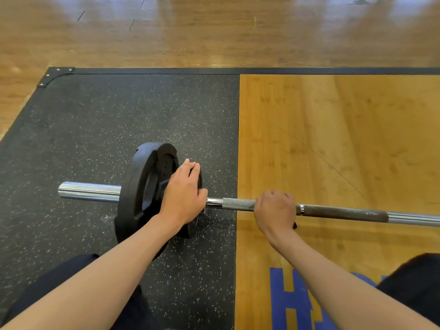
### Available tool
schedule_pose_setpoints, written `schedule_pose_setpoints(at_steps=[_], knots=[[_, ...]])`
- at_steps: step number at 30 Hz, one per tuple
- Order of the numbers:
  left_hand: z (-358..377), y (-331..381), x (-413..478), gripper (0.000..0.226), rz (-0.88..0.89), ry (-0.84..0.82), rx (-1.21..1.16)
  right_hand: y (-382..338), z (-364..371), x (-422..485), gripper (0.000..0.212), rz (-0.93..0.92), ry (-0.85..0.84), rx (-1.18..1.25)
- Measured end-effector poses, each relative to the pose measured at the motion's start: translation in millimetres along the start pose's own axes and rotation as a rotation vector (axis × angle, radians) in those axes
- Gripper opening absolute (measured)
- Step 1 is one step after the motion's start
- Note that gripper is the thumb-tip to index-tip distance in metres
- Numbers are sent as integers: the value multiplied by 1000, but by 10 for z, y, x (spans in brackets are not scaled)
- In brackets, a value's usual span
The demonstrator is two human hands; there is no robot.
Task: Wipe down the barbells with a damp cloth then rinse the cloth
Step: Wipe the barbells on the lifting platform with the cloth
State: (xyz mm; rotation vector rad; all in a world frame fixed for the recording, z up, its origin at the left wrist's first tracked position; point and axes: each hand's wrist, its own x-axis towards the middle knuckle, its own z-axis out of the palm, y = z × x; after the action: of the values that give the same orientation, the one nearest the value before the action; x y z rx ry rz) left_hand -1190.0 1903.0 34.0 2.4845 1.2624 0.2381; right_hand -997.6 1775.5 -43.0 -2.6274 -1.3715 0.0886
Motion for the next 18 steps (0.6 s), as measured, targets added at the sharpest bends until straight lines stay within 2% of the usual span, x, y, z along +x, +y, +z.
schedule_pose_setpoints(at_steps=[4, 6, 8, 9, 11, 12, 14, 16, 18], knots=[[21, -20, -9, 62, 13, 4, 16, -664, 13, 4, 27, -198, -168, 42], [26, -38, -23, 62, 21, 2, 24, -879, 61, -57, 28, -240, -96, 153], [28, -48, -34, 62, 29, 0, 37, -855, 150, -163, 14, -317, -10, 222], [26, -49, -37, 62, 32, -2, 41, -753, 197, -230, 17, -389, 19, 215], [33, -50, -37, 63, 27, -1, 43, -412, 216, -297, 41, -523, 40, 131], [37, -50, -33, 64, 21, -1, 38, -208, 196, -309, 44, -515, 45, 121], [41, -49, -27, 64, 11, 0, 32, 191, 93, -307, 36, -429, 72, 93], [44, -48, -14, 64, 6, -1, 35, 461, -30, -246, 30, -271, 99, 24], [43, -38, -2, 63, 1, -5, 37, 450, -72, -160, 35, -89, 71, -7]])
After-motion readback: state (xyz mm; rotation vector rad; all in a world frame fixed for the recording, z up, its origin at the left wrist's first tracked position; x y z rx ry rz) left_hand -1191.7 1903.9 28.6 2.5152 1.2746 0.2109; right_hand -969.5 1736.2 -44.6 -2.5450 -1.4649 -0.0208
